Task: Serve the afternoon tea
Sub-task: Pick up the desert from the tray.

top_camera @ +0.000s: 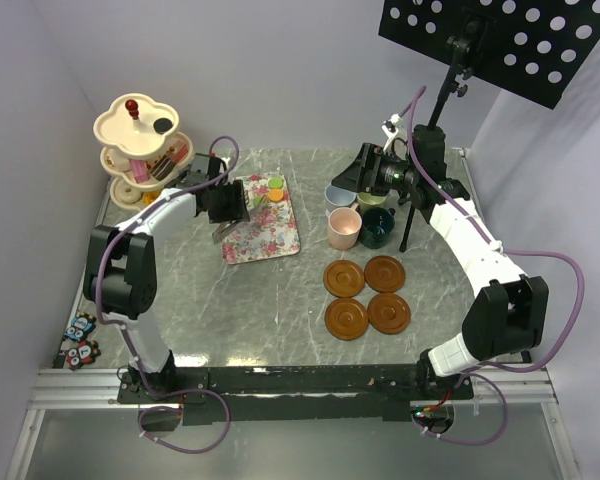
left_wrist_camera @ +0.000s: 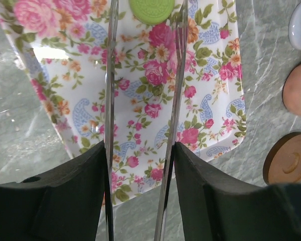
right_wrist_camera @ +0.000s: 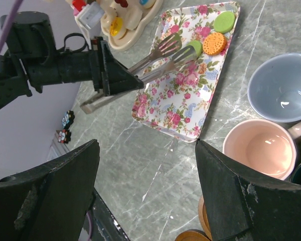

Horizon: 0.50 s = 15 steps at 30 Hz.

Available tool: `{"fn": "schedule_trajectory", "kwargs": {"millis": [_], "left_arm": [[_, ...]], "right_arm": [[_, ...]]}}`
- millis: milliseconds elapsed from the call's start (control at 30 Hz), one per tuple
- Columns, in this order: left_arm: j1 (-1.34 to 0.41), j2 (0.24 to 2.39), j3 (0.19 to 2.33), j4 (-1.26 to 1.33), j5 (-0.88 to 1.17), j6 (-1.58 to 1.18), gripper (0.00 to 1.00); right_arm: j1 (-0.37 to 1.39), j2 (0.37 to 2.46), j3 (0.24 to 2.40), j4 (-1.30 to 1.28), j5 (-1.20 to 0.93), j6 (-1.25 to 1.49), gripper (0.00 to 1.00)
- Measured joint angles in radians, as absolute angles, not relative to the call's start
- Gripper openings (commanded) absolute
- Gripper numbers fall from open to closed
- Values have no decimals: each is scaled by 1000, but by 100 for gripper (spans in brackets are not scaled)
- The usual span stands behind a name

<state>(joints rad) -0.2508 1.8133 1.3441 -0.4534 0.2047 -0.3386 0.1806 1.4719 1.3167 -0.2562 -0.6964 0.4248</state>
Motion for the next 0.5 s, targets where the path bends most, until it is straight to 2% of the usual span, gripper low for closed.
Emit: {"fn": "schedule_trajectory", "kwargs": {"millis": [500], "left_arm": [[-228,1875,1390,-467,242,-326,57]], "right_arm": [[181,1465,1301,-258,-696,421,83]]}}
